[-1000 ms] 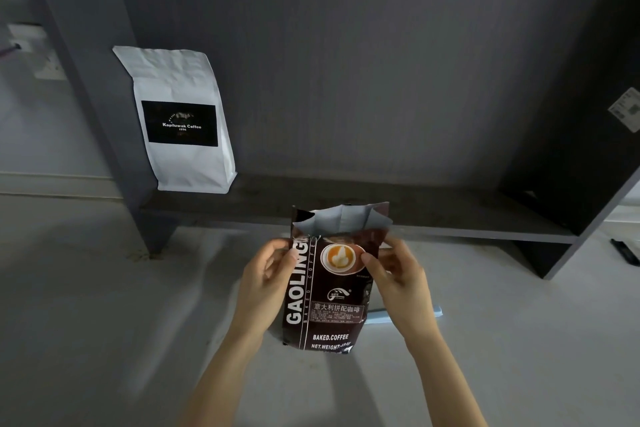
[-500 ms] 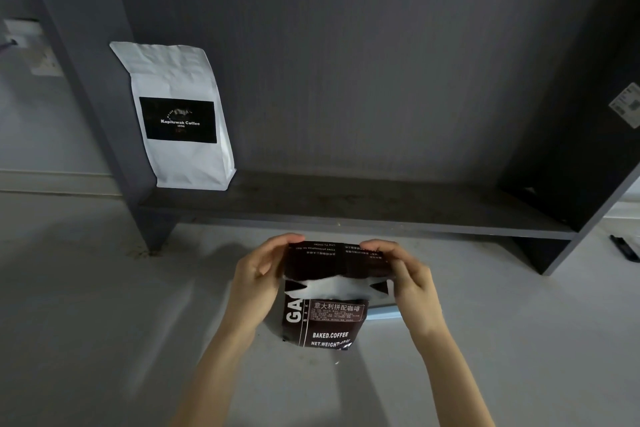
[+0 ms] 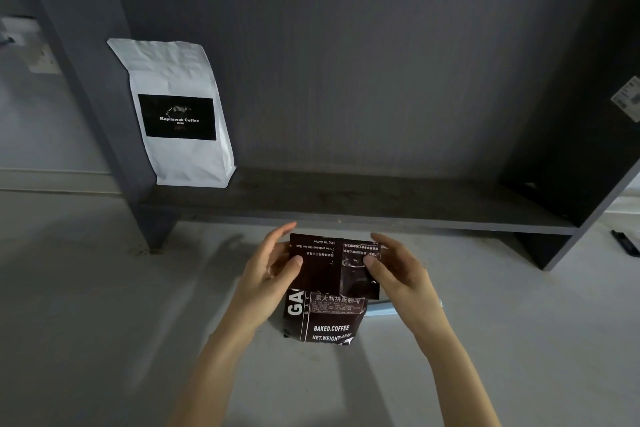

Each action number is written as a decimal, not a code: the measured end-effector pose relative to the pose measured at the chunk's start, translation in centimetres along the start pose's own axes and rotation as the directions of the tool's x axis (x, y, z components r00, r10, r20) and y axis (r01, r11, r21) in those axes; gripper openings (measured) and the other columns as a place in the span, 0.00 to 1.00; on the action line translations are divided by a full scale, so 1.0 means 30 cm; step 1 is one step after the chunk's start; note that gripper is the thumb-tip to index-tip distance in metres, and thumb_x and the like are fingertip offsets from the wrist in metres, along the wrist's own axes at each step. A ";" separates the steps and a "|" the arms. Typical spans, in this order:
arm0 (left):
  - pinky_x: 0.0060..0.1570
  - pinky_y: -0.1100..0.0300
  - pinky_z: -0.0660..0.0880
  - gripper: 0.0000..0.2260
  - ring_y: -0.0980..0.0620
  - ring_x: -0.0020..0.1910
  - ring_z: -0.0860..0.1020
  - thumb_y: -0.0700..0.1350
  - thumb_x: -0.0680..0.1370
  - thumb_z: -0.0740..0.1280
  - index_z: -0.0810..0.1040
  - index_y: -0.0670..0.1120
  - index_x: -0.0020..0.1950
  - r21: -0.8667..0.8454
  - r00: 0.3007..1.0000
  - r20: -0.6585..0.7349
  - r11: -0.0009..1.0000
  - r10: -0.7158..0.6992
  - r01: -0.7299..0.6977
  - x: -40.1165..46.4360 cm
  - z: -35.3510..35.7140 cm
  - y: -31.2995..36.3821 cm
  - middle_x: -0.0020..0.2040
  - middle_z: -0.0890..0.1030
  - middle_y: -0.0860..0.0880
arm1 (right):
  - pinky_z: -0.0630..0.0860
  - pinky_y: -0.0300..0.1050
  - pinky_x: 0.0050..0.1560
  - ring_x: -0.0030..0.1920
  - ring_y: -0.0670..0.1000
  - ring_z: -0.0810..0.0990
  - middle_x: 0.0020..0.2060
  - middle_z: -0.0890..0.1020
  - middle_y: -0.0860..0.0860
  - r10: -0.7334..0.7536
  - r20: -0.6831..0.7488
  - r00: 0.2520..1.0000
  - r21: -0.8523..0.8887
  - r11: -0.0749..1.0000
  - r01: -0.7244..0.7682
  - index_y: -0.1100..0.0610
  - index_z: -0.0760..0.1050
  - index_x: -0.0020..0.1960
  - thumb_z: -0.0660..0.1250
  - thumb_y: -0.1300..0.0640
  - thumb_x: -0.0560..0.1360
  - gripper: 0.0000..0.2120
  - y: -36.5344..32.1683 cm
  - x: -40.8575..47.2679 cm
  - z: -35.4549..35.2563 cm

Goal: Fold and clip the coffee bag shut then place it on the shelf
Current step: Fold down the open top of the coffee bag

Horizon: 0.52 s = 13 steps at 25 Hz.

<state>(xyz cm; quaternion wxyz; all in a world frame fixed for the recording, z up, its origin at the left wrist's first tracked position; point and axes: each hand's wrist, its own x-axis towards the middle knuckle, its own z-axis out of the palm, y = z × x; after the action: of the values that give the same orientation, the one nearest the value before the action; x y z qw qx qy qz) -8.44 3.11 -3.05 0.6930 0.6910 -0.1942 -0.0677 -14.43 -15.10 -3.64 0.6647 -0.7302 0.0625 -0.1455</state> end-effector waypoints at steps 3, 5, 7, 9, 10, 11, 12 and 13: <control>0.43 0.78 0.71 0.14 0.72 0.44 0.77 0.36 0.75 0.62 0.72 0.53 0.53 0.022 0.998 -0.058 1.000 0.006 -0.004 0.002 0.013 -0.024 0.48 0.78 0.58 | 0.76 0.51 0.57 0.56 0.48 0.79 0.51 0.82 0.48 0.006 0.035 0.999 -0.155 0.988 0.000 0.49 0.73 0.55 0.68 0.61 0.71 0.15 0.035 -0.007 -0.002; 0.44 0.80 0.70 0.12 0.74 0.45 0.76 0.37 0.75 0.62 0.74 0.51 0.53 0.063 0.998 -0.058 0.998 -0.002 0.005 0.003 0.016 -0.037 0.48 0.77 0.60 | 0.77 0.49 0.55 0.54 0.46 0.80 0.51 0.82 0.48 -0.002 0.004 1.000 -0.179 0.984 0.003 0.49 0.73 0.55 0.68 0.62 0.71 0.15 0.047 -0.003 0.002; 0.44 0.79 0.70 0.11 0.73 0.45 0.76 0.38 0.75 0.63 0.75 0.54 0.50 0.082 0.999 -0.037 0.996 -0.022 0.025 0.005 0.010 -0.054 0.48 0.78 0.61 | 0.79 0.38 0.44 0.44 0.39 0.81 0.48 0.82 0.49 -0.004 -0.059 0.998 -0.181 0.983 -0.007 0.50 0.74 0.51 0.68 0.62 0.70 0.12 0.050 0.005 0.015; 0.45 0.77 0.71 0.11 0.70 0.45 0.78 0.39 0.74 0.63 0.74 0.57 0.46 0.110 0.999 -0.038 0.993 -0.027 0.031 0.006 0.007 -0.065 0.47 0.79 0.59 | 0.78 0.32 0.38 0.38 0.35 0.80 0.43 0.83 0.48 -0.016 -0.136 0.991 -0.214 0.977 -0.014 0.48 0.75 0.45 0.69 0.62 0.70 0.09 0.048 0.008 0.025; 0.45 0.76 0.72 0.10 0.68 0.45 0.78 0.40 0.74 0.64 0.75 0.56 0.46 0.130 0.999 -0.049 0.991 -0.023 0.029 0.007 0.006 -0.071 0.46 0.81 0.58 | 0.76 0.30 0.37 0.37 0.35 0.80 0.40 0.83 0.46 -0.019 -0.165 0.986 -0.230 0.973 -0.020 0.47 0.75 0.42 0.69 0.61 0.70 0.09 0.048 0.008 0.030; 0.45 0.75 0.73 0.09 0.66 0.44 0.79 0.40 0.74 0.64 0.76 0.55 0.45 0.143 0.998 -0.061 0.989 -0.016 0.024 0.008 0.007 -0.075 0.43 0.82 0.57 | 0.75 0.29 0.35 0.34 0.36 0.79 0.37 0.82 0.45 -0.021 -0.185 0.983 -0.239 0.971 -0.024 0.47 0.75 0.40 0.69 0.61 0.69 0.08 0.050 0.008 0.032; 0.45 0.75 0.73 0.08 0.65 0.44 0.79 0.40 0.74 0.65 0.76 0.54 0.45 0.152 0.997 -0.078 0.988 -0.006 0.018 0.007 0.009 -0.081 0.40 0.84 0.57 | 0.74 0.28 0.33 0.32 0.37 0.79 0.34 0.82 0.43 -0.026 -0.196 0.980 -0.245 0.969 -0.023 0.48 0.76 0.40 0.70 0.60 0.69 0.07 0.052 0.008 0.033; 0.45 0.73 0.73 0.07 0.64 0.43 0.80 0.40 0.74 0.65 0.77 0.53 0.44 0.152 0.996 -0.094 0.988 0.000 0.015 0.006 0.011 -0.084 0.39 0.84 0.59 | 0.73 0.28 0.32 0.29 0.39 0.78 0.31 0.81 0.41 -0.030 -0.202 0.979 -0.249 0.968 -0.022 0.50 0.76 0.40 0.70 0.60 0.69 0.06 0.054 0.007 0.033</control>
<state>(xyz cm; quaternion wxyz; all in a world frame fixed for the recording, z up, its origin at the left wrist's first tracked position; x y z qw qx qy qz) -7.96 2.63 -5.52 0.6462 0.7451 -0.1634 -0.0225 -13.77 -14.41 -5.29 0.5570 -0.7894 0.1468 -0.2121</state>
